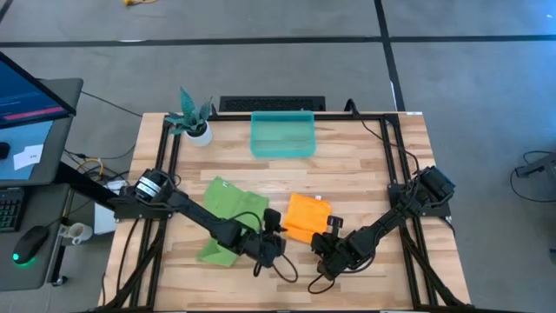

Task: Roll microfiber towels into tight, uniform cylinder then place into a basket
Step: Roll the orange microfiber cloth

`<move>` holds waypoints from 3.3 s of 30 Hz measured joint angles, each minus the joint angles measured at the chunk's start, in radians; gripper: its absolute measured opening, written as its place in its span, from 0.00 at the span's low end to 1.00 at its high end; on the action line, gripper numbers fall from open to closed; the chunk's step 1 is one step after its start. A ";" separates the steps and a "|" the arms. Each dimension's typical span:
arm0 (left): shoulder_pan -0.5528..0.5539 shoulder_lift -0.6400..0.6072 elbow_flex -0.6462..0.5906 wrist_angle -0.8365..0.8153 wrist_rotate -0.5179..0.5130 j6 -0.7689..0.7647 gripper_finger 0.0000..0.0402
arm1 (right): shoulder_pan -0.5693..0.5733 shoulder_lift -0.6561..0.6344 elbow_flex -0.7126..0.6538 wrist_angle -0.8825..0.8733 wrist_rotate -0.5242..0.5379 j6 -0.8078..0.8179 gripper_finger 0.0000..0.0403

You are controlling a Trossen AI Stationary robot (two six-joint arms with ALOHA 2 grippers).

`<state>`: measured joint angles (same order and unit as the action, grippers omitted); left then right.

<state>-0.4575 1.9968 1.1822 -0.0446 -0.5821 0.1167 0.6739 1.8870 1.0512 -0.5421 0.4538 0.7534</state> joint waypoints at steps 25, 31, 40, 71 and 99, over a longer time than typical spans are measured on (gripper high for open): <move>0.075 0.001 -0.042 0.050 0.137 0.010 0.43 | 0.000 0.000 0.000 0.000 0.000 0.007 0.03; 0.080 0.001 -0.042 0.050 0.158 0.014 0.43 | 0.000 0.000 0.000 0.000 0.000 0.007 0.03; 0.045 0.001 -0.033 0.055 -0.042 0.079 0.43 | 0.000 0.000 0.000 0.000 -0.001 0.007 0.03; 0.077 0.111 -0.002 0.093 0.077 -0.057 0.43 | 0.000 0.000 0.000 -0.001 -0.007 0.008 0.03; 0.036 0.116 0.000 0.048 0.120 -0.267 0.03 | -0.033 -0.014 0.000 0.009 -0.068 -0.047 0.30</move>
<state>-0.4213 2.1124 1.1820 0.0031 -0.4622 -0.1507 0.6410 1.8728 1.0515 -0.5330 0.3859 0.7065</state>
